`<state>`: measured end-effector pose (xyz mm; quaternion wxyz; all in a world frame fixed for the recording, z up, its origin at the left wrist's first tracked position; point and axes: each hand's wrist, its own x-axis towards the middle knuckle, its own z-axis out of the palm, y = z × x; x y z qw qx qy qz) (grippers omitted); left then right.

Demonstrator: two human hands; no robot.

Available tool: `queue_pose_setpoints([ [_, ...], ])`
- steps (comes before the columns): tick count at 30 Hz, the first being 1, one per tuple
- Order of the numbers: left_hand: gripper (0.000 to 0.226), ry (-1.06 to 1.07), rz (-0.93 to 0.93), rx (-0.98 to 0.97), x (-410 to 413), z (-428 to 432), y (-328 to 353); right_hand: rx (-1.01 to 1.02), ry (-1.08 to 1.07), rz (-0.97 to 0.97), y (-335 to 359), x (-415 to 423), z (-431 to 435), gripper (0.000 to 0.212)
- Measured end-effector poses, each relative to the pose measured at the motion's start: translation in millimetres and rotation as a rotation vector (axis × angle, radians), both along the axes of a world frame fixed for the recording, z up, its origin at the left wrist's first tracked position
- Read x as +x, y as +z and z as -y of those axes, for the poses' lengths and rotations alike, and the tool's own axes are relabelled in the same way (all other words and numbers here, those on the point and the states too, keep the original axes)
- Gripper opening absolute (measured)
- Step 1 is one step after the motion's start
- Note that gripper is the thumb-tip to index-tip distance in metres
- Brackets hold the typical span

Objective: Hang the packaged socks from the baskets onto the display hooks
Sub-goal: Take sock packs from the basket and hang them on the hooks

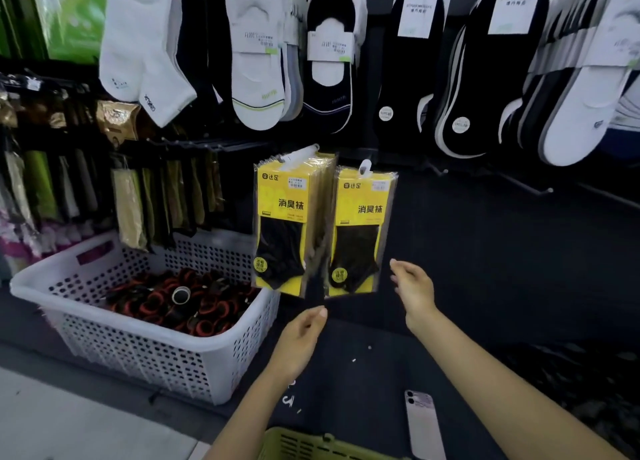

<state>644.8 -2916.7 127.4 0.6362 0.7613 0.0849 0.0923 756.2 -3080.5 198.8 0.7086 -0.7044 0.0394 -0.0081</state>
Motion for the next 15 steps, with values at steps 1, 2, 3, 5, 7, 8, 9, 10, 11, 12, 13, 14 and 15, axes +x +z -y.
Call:
queue_pose_setpoints([
  [1,0.031,-0.008,-0.022,0.027,-2,0,-7,-0.013,0.015,-0.002,-12,-7,8,0.007],
  [2,0.037,-0.014,-0.046,0.052,-5,1,-14,-0.027,0.043,-0.015,-26,-16,17,0.006],
  [3,0.042,-0.019,-0.072,0.076,-8,2,-21,-0.041,0.080,-0.042,-40,-25,25,0.005],
  [5,0.046,-0.023,-0.130,0.110,-15,7,-38,-0.088,0.156,-0.126,-76,-45,43,0.009],
  [7,0.047,-0.042,-0.184,0.176,-25,16,-53,-0.159,0.210,-0.222,-115,-68,60,0.009],
  [8,0.046,-0.067,-0.211,0.202,-30,22,-61,-0.190,0.229,-0.271,-135,-81,70,0.010],
  [9,0.045,-0.084,-0.237,0.198,-36,30,-68,-0.221,0.247,-0.316,-156,-95,81,0.013],
  [10,0.042,-0.085,-0.264,0.159,-42,38,-77,-0.264,0.268,-0.358,-176,-109,91,0.016],
  [11,0.039,-0.064,-0.290,0.108,-49,47,-87,-0.314,0.289,-0.404,-197,-124,102,0.018],
  [12,0.036,-0.031,-0.314,0.075,-57,57,-99,-0.355,0.302,-0.465,-216,-138,113,0.020],
  [13,0.034,-0.004,-0.342,0.062,-66,66,-111,-0.376,0.304,-0.529,-233,-151,121,0.023],
  [14,0.034,0.003,-0.376,0.060,-76,77,-125,-0.396,0.301,-0.576,-248,-162,129,0.025],
  [15,0.035,0.001,-0.418,0.063,-87,86,-139,-0.417,0.295,-0.604,-260,-169,134,0.026],
])
